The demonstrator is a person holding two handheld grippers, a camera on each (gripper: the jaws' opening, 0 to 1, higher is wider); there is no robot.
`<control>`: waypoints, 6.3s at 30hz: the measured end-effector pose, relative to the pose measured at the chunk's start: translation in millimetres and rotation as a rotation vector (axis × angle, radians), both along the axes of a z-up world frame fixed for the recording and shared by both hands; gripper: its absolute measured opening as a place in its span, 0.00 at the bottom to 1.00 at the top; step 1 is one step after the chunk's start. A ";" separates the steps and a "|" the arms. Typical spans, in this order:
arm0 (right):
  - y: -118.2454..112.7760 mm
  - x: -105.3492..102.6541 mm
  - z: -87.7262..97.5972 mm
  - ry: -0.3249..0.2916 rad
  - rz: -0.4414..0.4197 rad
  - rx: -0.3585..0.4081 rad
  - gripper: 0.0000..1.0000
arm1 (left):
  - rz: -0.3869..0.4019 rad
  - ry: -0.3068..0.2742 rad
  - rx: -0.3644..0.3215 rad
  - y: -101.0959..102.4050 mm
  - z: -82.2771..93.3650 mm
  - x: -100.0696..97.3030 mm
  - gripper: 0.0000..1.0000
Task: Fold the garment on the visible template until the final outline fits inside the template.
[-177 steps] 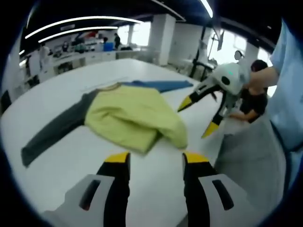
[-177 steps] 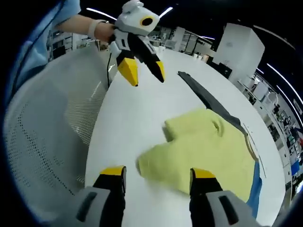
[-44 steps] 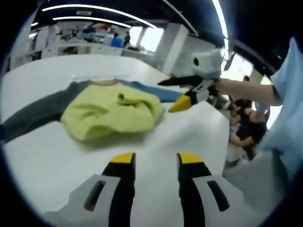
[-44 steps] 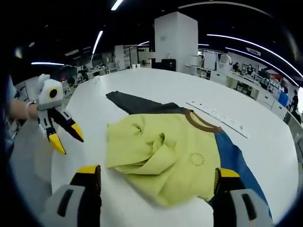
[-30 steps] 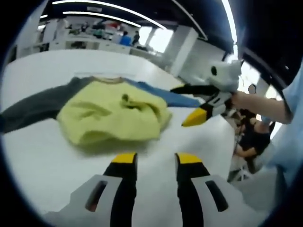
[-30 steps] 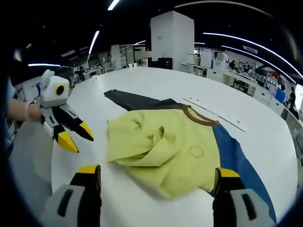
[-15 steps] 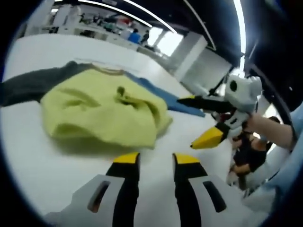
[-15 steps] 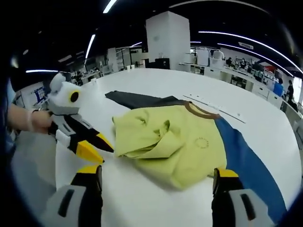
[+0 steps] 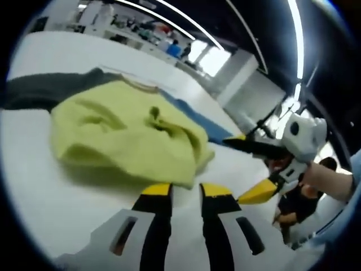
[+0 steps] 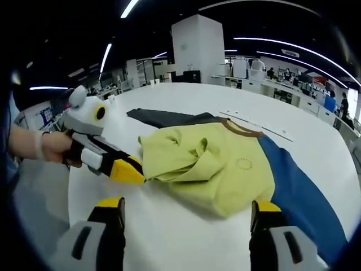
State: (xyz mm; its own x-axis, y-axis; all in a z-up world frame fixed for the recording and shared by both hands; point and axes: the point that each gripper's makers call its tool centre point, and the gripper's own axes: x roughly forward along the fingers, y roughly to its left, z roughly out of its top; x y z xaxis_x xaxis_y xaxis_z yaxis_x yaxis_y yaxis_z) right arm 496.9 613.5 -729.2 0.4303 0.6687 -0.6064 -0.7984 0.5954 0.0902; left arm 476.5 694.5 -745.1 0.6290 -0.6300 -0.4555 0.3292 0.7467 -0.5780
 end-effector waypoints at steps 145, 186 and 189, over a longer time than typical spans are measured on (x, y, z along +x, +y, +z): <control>-103.1 -149.4 -33.2 -0.026 0.426 -0.583 0.00 | -0.024 0.271 0.272 167.6 -19.9 -136.4 0.01; -120.3 -148.3 -49.2 0.053 0.404 -0.572 0.00 | -0.047 0.267 0.262 154.8 -30.1 -146.6 0.01; -120.6 -149.4 -49.4 0.060 0.393 -0.556 0.01 | -0.069 0.246 0.265 153.1 -27.7 -148.3 0.04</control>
